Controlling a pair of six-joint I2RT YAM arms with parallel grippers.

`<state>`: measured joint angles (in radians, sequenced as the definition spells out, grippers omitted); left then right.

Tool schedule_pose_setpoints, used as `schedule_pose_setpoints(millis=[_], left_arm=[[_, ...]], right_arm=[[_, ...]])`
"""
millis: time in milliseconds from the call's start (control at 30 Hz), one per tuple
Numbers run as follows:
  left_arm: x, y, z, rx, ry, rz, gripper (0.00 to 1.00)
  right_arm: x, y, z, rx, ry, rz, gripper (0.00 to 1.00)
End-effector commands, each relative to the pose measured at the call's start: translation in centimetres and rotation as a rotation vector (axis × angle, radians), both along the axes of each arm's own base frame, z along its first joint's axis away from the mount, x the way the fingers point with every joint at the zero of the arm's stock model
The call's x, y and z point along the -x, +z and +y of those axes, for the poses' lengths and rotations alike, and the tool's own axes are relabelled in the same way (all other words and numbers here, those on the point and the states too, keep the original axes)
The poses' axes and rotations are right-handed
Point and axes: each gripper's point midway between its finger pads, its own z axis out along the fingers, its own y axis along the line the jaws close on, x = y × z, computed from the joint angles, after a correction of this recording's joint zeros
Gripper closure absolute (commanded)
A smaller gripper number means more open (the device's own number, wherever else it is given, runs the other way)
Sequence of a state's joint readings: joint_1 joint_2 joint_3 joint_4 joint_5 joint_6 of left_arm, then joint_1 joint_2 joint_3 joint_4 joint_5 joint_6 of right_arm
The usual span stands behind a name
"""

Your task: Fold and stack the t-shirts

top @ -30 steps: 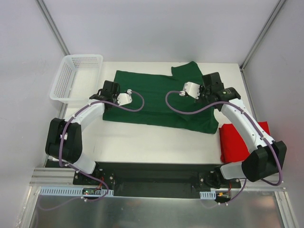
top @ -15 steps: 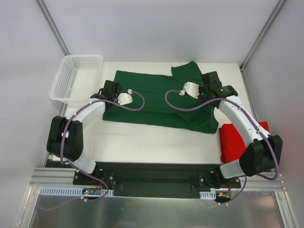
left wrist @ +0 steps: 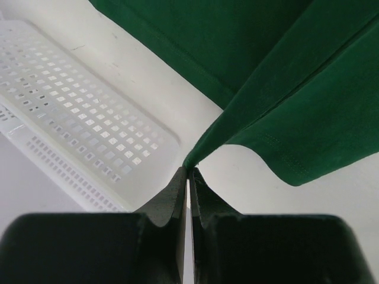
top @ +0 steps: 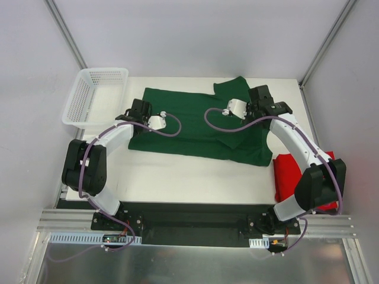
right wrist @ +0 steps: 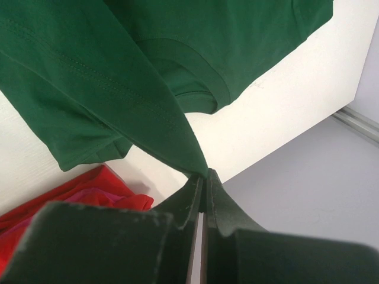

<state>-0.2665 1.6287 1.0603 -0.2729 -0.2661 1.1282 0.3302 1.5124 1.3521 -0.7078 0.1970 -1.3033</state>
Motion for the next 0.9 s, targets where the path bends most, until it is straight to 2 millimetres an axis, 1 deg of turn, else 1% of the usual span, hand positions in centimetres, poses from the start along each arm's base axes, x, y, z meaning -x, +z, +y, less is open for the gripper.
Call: schedule_pose_setpoints(millis=[0, 533, 833, 867], left_arm=[[-1.4, 1.3, 0.2, -0.011, -0.005, -0.03, 1.0], [-2.3, -0.3, 0.2, -0.047, -0.023, 0.012, 1.0], [-3.0, -0.9, 0.3, -0.064, -0.026, 0.026, 1.0], [-3.1, -0.9, 0.2, -0.064, -0.027, 0.025, 1.0]], right_arm=[[-1.3, 1.7, 0.0, -0.006, -0.003, -0.048, 0.99], [-2.4, -0.8, 0.1, 0.015, -0.013, 0.014, 0.99], [-3.6, -1.1, -0.4, 0.033, -0.028, 0.019, 0.99], [-3.8, -1.4, -0.4, 0.037, -0.029, 0.025, 0.99]])
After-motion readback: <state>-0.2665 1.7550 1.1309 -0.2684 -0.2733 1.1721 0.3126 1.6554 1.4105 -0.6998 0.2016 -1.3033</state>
